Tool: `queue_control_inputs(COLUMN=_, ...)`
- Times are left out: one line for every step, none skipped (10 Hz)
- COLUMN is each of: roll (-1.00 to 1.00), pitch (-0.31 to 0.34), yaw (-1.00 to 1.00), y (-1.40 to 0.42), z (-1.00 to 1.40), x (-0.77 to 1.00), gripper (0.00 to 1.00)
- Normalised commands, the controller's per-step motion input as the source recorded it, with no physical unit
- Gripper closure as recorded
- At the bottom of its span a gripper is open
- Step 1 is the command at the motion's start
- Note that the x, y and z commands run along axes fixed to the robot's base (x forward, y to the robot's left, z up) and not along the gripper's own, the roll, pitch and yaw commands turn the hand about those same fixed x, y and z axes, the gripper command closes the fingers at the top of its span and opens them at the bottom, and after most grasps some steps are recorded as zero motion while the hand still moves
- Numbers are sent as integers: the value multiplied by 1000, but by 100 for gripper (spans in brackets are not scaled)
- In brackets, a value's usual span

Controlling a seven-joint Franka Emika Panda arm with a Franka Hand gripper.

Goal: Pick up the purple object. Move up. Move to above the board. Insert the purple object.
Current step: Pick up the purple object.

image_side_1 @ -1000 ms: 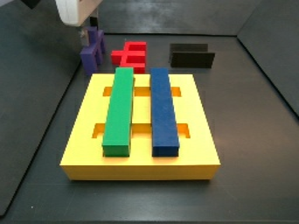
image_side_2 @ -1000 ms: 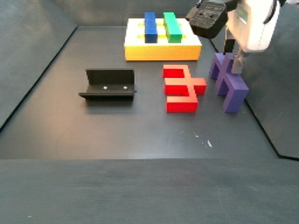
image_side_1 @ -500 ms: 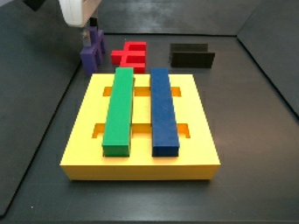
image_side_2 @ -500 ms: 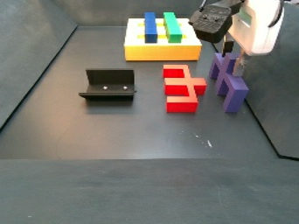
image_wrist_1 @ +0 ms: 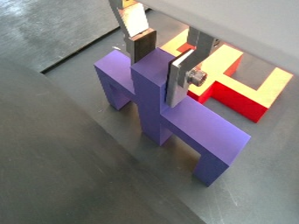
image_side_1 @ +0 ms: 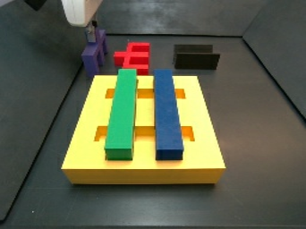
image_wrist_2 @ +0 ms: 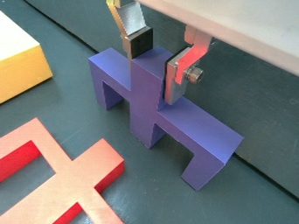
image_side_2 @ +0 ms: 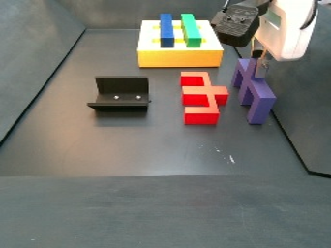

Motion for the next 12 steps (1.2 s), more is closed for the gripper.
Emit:
queue_control_inputs(roll=0, pitch=0, yaw=0, y=0, z=0, x=0, gripper=100)
queue_control_inputs(roll=0, pitch=0, yaw=0, y=0, z=0, x=0, gripper=100)
queue_control_inputs(roll=0, pitch=0, yaw=0, y=0, z=0, x=0, gripper=100)
queue_control_inputs(roll=0, pitch=0, yaw=0, y=0, z=0, x=0, gripper=100)
queue_control_inputs(roll=0, pitch=0, yaw=0, y=0, z=0, x=0, gripper=100)
queue_control_inputs(roll=0, pitch=0, yaw=0, y=0, z=0, x=0, gripper=100)
queue_control_inputs(roll=0, pitch=0, yaw=0, y=0, z=0, x=0, gripper=100)
queue_control_inputs(roll=0, pitch=0, yaw=0, y=0, z=0, x=0, gripper=100)
queue_control_inputs(roll=0, pitch=0, yaw=0, y=0, z=0, x=0, gripper=100)
queue_control_inputs(roll=0, pitch=0, yaw=0, y=0, z=0, x=0, gripper=100)
queue_control_inputs(roll=0, pitch=0, yaw=0, y=0, z=0, x=0, gripper=100)
queue_control_inputs(roll=0, pitch=0, yaw=0, y=0, z=0, x=0, gripper=100)
